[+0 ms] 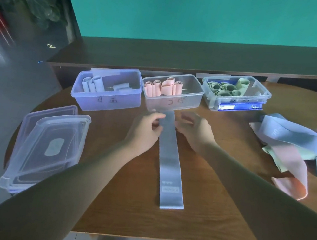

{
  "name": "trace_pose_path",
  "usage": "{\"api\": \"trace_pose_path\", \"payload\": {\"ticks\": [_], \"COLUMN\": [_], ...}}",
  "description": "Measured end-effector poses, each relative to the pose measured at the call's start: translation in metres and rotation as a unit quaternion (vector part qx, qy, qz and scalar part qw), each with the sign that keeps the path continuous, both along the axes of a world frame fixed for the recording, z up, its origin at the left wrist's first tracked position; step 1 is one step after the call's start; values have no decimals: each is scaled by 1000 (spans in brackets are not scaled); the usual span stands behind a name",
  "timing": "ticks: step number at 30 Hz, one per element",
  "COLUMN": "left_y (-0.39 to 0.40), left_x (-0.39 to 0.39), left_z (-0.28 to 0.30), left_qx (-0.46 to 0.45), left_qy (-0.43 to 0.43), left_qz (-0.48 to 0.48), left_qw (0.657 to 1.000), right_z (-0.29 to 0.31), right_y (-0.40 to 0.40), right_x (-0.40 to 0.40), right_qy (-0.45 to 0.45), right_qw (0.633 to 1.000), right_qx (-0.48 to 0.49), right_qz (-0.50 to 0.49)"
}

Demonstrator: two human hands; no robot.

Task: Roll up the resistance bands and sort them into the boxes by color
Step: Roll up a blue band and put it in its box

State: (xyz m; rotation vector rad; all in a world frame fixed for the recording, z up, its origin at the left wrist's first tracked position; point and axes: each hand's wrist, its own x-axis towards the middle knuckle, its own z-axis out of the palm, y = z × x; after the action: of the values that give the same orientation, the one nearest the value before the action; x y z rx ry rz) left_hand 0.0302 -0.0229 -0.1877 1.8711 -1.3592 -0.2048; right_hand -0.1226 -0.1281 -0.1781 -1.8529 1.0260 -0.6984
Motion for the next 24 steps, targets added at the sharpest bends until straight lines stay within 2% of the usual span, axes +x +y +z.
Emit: {"api": "trace_pose_path", "payload": {"ticks": [4,7,10,16,19,24], "left_y": [12,15,13,-5,-24,-59], "left_x": [3,19,49,118,151,184], "left_z": [-9,6,36,76,79,74], "left_qx": [-47,-112,-137,-81,-17,65], "left_qy": [-35,-50,-41,-8,5,-25], "left_qz": [16,57,109,140,137,117], "left_qw": [998,991,984,987,990,991], "right_z": [-5,5,18,38,40,42], "right_y": [11,18,22,22,14,-1], "right_x": [-3,4,22,80,106,134], "right_qy": [-19,-25,-48,-94,-96,-80], "right_qw": [998,998,996,990,989,991], "right_qx": [-49,-65,-64,-51,-38,-38], "right_qz": [-30,3,30,88,101,103]}}
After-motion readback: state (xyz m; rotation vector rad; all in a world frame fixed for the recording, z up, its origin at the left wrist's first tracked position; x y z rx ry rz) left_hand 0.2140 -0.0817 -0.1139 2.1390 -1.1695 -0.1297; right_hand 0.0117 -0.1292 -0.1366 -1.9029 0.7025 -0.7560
